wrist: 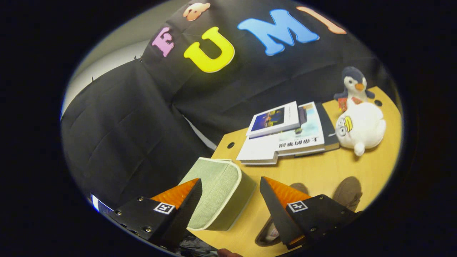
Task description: Open the storage box then place both shoes into the box .Put the left shoe in first, then the right shoe, with the right side of both shoes facing outward in a uniform manner.
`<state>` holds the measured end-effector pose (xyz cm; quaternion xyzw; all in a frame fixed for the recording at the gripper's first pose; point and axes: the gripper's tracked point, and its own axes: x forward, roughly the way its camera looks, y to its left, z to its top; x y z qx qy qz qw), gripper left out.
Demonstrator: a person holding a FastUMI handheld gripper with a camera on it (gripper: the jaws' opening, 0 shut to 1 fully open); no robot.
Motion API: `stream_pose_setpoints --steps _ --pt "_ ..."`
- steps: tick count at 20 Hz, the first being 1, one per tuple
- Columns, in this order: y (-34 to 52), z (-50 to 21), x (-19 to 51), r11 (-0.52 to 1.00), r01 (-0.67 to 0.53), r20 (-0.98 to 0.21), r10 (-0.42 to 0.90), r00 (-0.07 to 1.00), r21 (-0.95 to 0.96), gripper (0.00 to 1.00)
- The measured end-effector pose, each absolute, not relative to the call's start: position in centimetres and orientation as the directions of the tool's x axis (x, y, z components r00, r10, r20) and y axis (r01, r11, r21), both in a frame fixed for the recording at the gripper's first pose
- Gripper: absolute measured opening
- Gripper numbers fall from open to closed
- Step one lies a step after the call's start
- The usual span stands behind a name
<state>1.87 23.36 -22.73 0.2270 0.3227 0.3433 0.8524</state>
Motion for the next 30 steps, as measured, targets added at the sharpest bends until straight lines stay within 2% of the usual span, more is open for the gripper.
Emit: stream_pose_setpoints --steps 5,12,18,20,21,22,24,25,26,30 --pt "27.0 -27.8 0.3 0.564 -0.351 -0.428 0.812 0.396 0.747 0.99" --pt "31.0 -30.6 -0.3 0.409 -0.187 -0.357 0.898 0.257 0.893 0.99" --pt "32.5 -31.0 0.1 0.303 -0.02 -0.289 0.927 0.241 0.953 0.98" --pt "32.0 -30.4 1.0 0.29 0.014 -0.284 0.922 0.265 0.957 0.67" --pt "32.1 -30.2 1.4 0.289 0.032 -0.286 0.917 0.279 0.957 0.59" --pt "32.0 -30.3 1.7 0.287 0.048 -0.288 0.916 0.28 0.957 0.33" --pt "31.7 -29.2 1.5 0.249 0.053 -0.254 0.93 0.266 0.967 0.16" --pt "30.3 -28.6 1.5 0.266 0.042 -0.268 0.928 0.26 0.963 0.16" --pt "30.5 -28.2 1.4 0.264 0.032 -0.264 0.932 0.249 0.964 0.08" --pt "32.0 -26.4 1.3 0.272 -0.027 -0.26 0.941 0.218 0.962 0.03"
